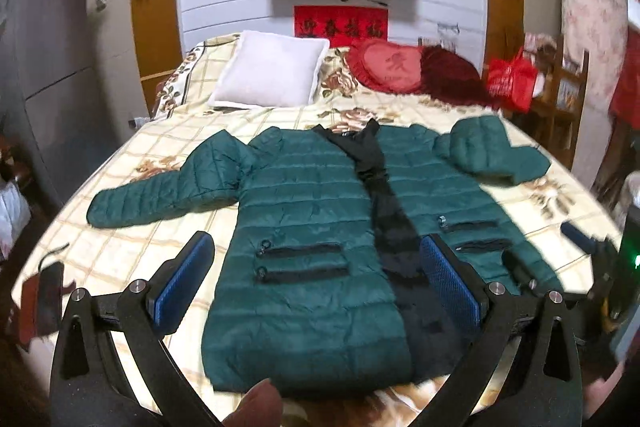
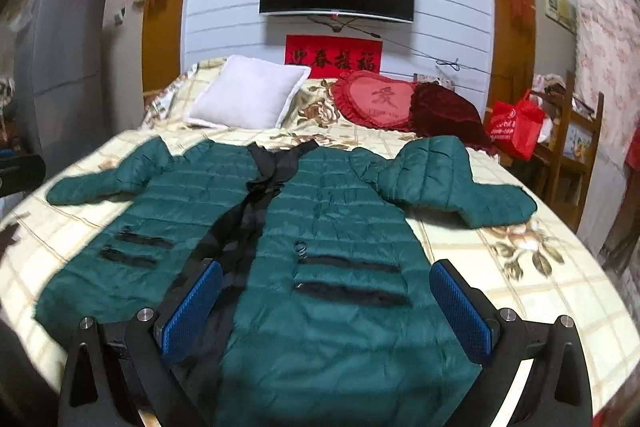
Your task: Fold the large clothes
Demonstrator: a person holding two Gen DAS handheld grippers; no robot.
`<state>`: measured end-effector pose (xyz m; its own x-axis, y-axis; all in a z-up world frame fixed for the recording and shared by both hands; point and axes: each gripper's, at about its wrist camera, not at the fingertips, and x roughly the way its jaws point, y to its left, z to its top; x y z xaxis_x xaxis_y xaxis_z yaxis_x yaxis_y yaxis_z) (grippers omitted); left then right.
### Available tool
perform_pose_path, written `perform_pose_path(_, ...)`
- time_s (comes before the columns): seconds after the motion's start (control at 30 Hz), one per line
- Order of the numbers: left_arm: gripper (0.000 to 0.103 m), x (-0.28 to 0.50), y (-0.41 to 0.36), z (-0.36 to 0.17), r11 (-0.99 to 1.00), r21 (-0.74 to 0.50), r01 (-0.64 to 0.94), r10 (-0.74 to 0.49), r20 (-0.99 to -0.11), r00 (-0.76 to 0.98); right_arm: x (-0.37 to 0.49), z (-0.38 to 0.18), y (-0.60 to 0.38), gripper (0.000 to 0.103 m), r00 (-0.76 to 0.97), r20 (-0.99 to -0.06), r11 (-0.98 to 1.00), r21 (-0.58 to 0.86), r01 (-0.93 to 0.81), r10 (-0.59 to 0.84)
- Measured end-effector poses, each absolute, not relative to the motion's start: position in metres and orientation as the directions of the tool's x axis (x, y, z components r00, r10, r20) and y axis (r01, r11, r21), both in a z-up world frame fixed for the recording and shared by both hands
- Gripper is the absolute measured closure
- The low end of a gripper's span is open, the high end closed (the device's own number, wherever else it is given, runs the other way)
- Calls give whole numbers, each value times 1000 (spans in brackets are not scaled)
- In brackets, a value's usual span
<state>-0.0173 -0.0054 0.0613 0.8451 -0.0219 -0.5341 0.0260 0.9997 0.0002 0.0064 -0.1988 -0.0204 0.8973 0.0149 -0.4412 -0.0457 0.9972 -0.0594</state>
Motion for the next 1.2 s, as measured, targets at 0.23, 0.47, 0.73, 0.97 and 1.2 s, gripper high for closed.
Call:
perform_pose_path(0.23, 0, -26, 5, 68, 999, -16, -51, 32, -581, 813, -41, 8, -192, 0, 928, -370, 994, -84, -75, 39)
perform_pose_path(0.47, 0, -34, 19, 72, 994, -25, -108, 73, -589, 805, -46, 27, -196, 0, 927, -374, 996, -65, -58, 30)
perform_pose_path(0.73, 0, -26, 18, 57, 994, -4, -108, 81, -627, 775, -46, 27, -180, 0, 926, -372, 990, -87, -108, 68)
perform_pose_path(0.97, 0, -19, 16, 35, 994, 3, -110, 84, -668, 739, -37, 21, -181, 0, 921, -386, 991, -90, -96, 54)
perform_pose_path(1.2, 0, -12, 11, 23, 995, 2, -104, 77, -688, 721, -29, 16, -187, 0, 908, -416, 994, -71, -86, 49)
